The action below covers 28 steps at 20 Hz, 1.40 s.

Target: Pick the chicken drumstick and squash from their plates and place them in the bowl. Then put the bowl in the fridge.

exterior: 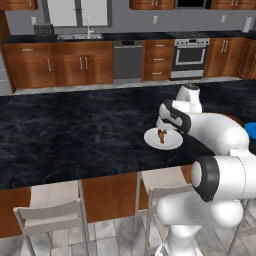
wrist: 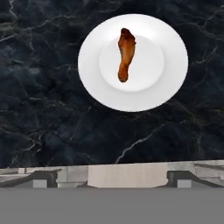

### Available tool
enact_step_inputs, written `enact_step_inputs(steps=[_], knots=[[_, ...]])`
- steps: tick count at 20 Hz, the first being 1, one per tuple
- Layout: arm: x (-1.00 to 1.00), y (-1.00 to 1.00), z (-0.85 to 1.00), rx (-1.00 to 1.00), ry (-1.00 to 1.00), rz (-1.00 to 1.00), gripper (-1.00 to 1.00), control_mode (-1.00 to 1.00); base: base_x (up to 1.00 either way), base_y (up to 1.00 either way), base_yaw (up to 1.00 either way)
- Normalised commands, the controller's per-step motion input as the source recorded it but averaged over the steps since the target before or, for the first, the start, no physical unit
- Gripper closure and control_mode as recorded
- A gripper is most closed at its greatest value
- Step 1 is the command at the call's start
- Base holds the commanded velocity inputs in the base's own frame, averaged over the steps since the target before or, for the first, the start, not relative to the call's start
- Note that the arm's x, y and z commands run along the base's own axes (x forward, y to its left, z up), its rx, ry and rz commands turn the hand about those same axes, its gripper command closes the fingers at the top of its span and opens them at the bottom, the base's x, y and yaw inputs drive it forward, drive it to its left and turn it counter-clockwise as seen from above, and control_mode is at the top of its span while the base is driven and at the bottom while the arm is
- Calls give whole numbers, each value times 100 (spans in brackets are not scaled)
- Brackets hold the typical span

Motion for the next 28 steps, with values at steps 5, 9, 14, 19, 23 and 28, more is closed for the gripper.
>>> enact_step_inputs(steps=[5,9,14,19,23,28], knots=[[40,-2,-37,-1,0,-14,-100,-100,0,0,0],[44,-19,-20,2,11,0,-100,-100,0,0,0],[30,-7,-32,0,16,0,-100,-100,0,0,0],[33,0,-32,0,4,4,-100,-100,0,0,0],[24,0,-22,0,-1,6,-100,-100,0,0,0],[22,-1,-22,0,-6,6,-100,-100,0,0,0]])
